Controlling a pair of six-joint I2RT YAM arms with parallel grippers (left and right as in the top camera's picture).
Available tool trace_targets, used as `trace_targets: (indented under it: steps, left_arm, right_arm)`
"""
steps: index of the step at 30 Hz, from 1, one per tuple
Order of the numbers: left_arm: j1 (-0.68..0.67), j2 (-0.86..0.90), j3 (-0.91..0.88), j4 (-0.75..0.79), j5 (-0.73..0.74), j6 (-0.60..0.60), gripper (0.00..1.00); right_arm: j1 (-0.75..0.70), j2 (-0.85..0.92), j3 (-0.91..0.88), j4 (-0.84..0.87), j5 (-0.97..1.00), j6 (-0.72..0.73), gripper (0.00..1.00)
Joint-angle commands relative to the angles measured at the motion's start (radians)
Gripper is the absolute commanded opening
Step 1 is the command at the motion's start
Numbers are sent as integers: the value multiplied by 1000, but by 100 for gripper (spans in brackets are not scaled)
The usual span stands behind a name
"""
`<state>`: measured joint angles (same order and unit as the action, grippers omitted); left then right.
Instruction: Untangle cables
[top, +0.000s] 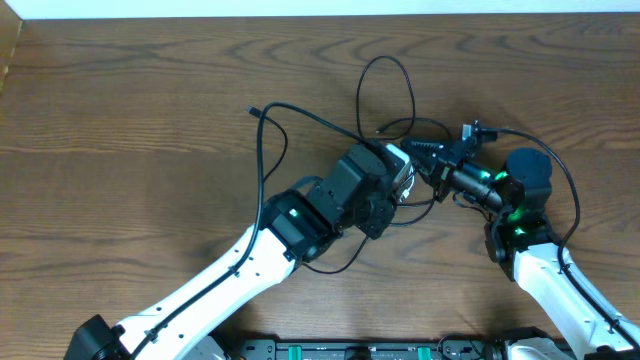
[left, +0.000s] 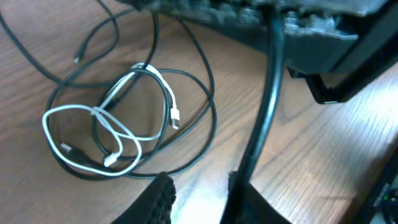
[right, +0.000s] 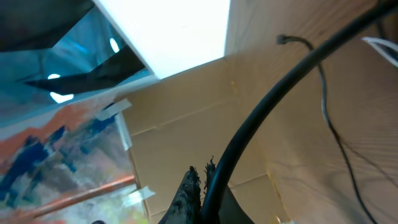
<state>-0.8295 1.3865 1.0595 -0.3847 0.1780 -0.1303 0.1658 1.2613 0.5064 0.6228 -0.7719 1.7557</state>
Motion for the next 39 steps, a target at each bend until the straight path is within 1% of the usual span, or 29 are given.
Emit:
trace_targets:
  steps: [1,4,6,9,16,20,27,28,29,30,34,36,39]
  left_arm:
    - [-6,11,-5,6,-6,6,28]
    - [-6,11,-5,8,-6,6,28]
    - [-6,11,-5,8,-6,6,23]
    - [-6,11,-5,8,-6,6,22]
    - [-6,6,-5,5,-14,6,22]
    - [-6,-8,-5,-2,-68,6,23]
    - [-6,-23,-5,-2,-70,5,23]
    - [-6,-23,-5,-2,-70,5,22]
    - [-6,-23,-5,-2,-70,6,12]
    - [-6,-23,-5,-2,-71,6,8]
    - [-5,-33,-4,8,-77,5,8]
    - [-5,-57,-2,9,-93,6,8]
    - [10,-150,3,9,-132,6,8]
  right_arm:
    - [-3,-2,2,1,-16,27,1]
    - [-3,-2,2,-4,-16,27,1]
    - [-3,-2,2,-6,-16,25,1]
    - [-3,-2,2,-6,-16,23,1]
    - [-3,-2,2,-9,-16,16,1]
    - [-3,-1,2,-12,-16,16,1]
    - [-2,0,2,-13,-14,12,1]
    - [-2,0,2,-13,-13,12,1]
    - [-2,0,2,-13,-13,12,1]
    - [-2,0,2,-13,-13,11,1]
    - [-2,0,2,-13,-13,2,1]
    - [-2,0,2,-13,-4,-13,2]
    - [-2,0,2,-14,42,-129,12]
